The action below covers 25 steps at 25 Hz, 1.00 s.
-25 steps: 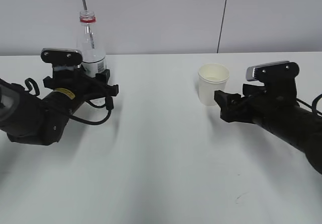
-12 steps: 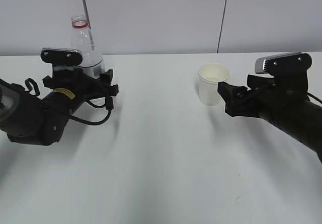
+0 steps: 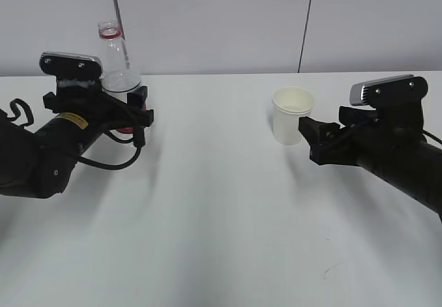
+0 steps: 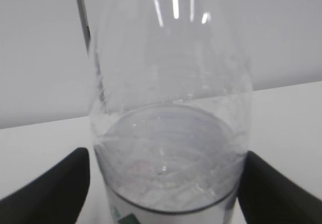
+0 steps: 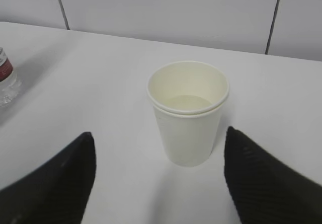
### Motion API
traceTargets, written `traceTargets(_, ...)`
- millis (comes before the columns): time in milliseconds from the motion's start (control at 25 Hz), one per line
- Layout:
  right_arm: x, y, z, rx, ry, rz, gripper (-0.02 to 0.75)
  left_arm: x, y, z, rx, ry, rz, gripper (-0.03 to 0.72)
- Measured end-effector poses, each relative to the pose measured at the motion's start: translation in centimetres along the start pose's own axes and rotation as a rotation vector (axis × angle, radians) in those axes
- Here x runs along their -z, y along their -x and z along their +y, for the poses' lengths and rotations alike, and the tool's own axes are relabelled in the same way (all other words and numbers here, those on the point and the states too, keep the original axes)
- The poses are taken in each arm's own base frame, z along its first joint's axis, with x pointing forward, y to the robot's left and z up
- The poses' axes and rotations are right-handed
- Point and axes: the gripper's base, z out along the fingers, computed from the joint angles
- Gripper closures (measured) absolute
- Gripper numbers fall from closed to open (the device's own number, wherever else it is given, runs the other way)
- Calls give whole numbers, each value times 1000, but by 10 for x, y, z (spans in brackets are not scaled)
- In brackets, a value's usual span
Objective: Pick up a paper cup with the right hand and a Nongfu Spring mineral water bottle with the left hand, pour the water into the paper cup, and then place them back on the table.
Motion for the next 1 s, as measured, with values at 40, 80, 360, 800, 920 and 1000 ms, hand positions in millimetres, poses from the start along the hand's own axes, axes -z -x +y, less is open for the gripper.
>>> traceTargets(40, 2, 1, 0, 1, 1, -2, 146, 3, 2, 0, 0, 0, -4, 141)
traceTargets(80, 4, 2, 0, 1, 1, -3, 146, 5, 4, 1, 0, 1, -7, 141)
traceTargets(360, 17, 18, 1, 9, -5, 3, 146, 21, 28, 3, 8, -1, -40, 141)
traceTargets(800, 41, 54, 2, 22, -16, -44, 146, 45, 84, 7, 21, -20, -53, 141)
traceTargets(920, 37, 66, 2, 26, -21, -47, 146, 51, 90, 12, 26, -15, -9, 141)
traceTargets(1000, 31, 75, 1, 28, -27, -27, 146, 53, 95, 17, 36, -6, 29, 141)
